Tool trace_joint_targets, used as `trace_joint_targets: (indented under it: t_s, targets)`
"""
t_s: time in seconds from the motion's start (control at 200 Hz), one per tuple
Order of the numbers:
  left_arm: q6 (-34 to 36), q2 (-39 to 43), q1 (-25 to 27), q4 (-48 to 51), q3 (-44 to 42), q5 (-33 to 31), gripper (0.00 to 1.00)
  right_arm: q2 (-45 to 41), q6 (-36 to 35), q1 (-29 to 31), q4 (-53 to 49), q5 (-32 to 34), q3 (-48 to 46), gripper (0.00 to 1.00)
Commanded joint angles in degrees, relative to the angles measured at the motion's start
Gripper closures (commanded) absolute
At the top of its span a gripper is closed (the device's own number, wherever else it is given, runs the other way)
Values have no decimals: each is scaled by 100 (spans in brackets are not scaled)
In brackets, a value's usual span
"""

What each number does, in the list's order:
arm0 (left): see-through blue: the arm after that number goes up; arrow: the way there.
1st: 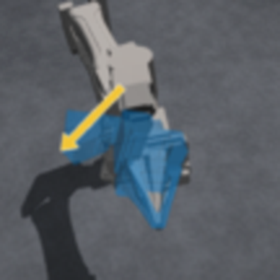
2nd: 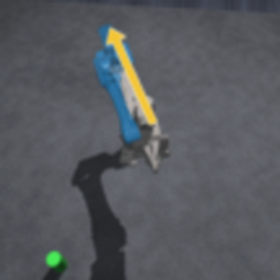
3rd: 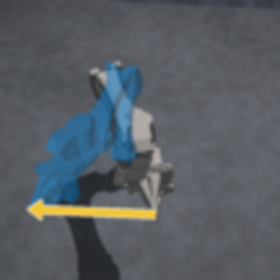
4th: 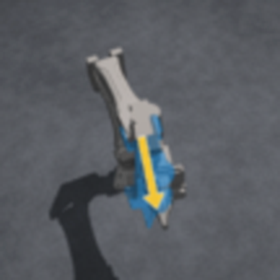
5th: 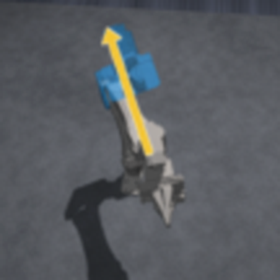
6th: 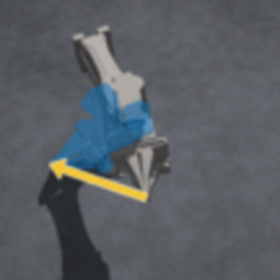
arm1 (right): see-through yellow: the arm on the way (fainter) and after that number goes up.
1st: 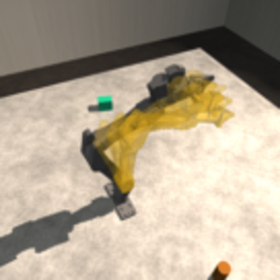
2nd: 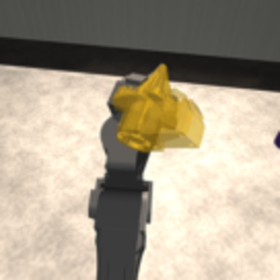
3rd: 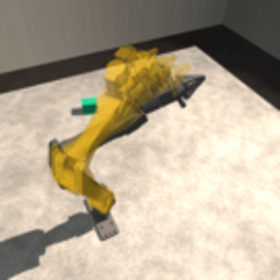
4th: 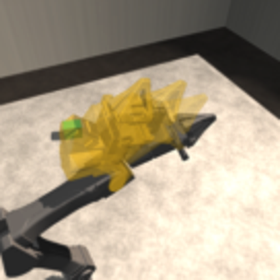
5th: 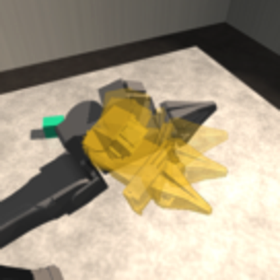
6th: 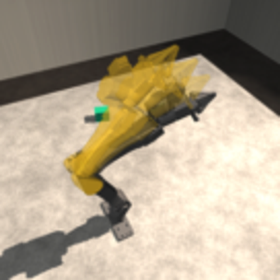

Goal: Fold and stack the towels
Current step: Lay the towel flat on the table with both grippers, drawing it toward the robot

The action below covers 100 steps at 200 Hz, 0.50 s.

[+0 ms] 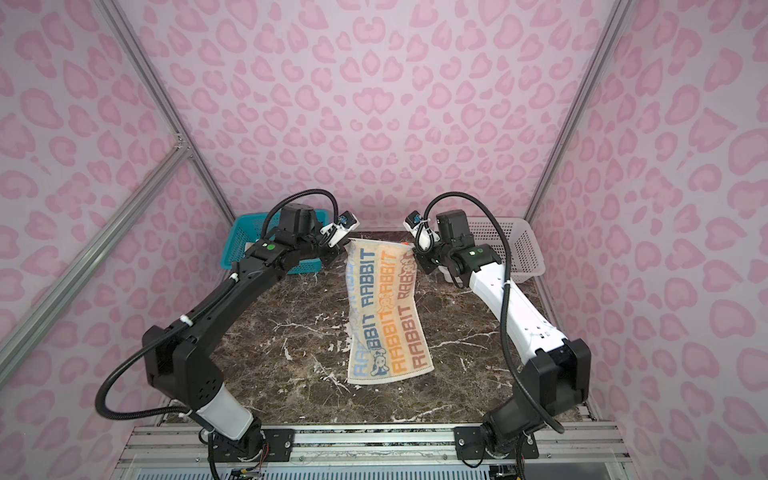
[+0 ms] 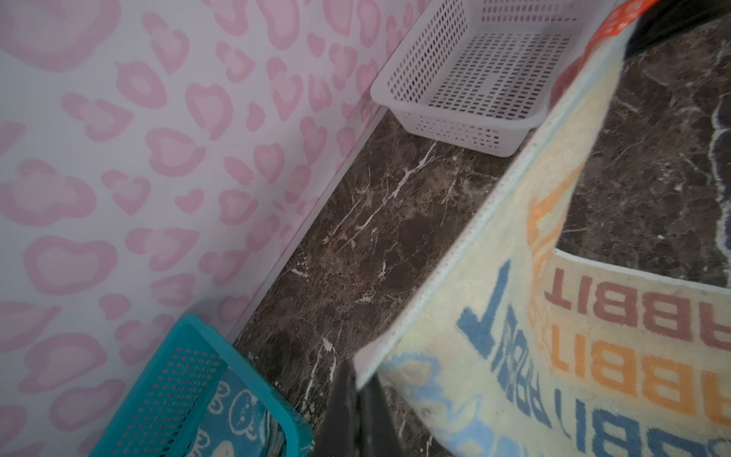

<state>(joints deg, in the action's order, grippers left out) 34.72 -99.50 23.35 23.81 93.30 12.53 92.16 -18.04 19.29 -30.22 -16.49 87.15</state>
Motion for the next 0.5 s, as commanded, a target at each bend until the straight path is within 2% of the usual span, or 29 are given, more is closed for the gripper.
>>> trace_joint_targets:
  t_s: [0.0,0.13,0.27,0.345,0.44,0.495]
  targets:
    - [63,-630,-42,-181,422,-562,97,545,35,-75,-4,639,369,100]
    - [-19,-1309,-47,-222,989,-673,97,1197,-117,-69,-219,696,949,100]
    - [-144,-1441,-17,-323,1189,-1018,97,1539,-104,-23,-218,1407,1224,100]
    - [-42,-1379,32,-332,1126,-1236,97,1556,-144,13,-143,1629,1136,100]
    - [-5,-1326,38,-405,830,-1194,97,1423,-262,94,210,1712,658,100]
    - [-20,-1357,45,-515,673,-1234,97,1373,-234,161,505,2146,391,100]
